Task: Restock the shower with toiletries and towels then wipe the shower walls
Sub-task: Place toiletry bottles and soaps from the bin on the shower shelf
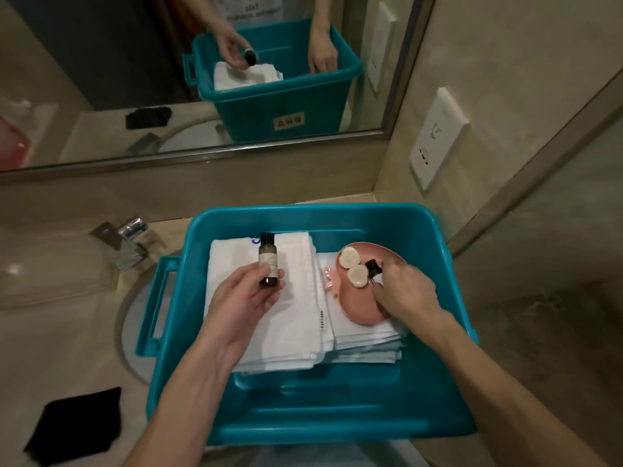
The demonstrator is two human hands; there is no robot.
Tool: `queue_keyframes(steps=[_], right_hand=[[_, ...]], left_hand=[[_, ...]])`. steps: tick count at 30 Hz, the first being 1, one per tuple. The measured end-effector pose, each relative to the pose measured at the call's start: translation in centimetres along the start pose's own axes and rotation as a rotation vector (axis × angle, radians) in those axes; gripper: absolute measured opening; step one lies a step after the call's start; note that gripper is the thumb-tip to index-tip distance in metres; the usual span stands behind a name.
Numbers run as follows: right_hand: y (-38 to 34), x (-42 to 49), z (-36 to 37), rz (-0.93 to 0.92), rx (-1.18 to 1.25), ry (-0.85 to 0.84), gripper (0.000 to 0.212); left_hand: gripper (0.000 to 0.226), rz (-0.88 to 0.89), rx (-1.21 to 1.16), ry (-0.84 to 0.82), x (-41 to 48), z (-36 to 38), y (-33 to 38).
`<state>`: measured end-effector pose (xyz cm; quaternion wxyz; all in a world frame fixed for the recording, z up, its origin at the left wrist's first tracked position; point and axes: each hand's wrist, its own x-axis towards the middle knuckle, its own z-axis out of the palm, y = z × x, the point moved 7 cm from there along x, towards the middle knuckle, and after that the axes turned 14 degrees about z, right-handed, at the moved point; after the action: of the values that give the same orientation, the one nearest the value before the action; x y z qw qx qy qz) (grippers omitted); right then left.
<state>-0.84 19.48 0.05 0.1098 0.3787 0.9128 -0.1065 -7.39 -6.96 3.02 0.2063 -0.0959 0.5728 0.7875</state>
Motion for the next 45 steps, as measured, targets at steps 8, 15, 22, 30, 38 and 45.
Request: queue_keyframes(steps=[8, 15, 22, 30, 38, 45], right_hand=[[-0.3, -1.5, -0.6, 0.033, -0.084, -0.003, 0.025], [0.3, -3.4, -1.3, 0.129, 0.284, -0.034, 0.03], [-1.7, -7.4, -1.0, 0.206, 1.114, -0.184, 0.02], [-0.9, -12.2, 0.3, 0.359, 1.566, -0.225, 0.025], [3.9, -17.3, -2.1, 0.356, 1.765, -0.132, 0.026], [10.3, -23.1, -1.9, 0.353, 1.764, -0.062, 0.026]], left_hand=[[0.03, -0.21, -0.237, 0.034, -1.1, -0.4, -3.2], [0.028, -0.299, -0.344, 0.074, -1.1, -0.9, -3.9], [0.018, -0.325, -0.424, -0.006, -1.5, 0.6, -3.8], [0.018, -0.179, -0.236, -0.324, -3.4, 2.7, -2.0], [0.031, -0.095, -0.05, -0.517, -7.8, 5.5, -1.8], [0.022, 0.027, 0.089, -0.632, -15.2, 8.5, -3.7]])
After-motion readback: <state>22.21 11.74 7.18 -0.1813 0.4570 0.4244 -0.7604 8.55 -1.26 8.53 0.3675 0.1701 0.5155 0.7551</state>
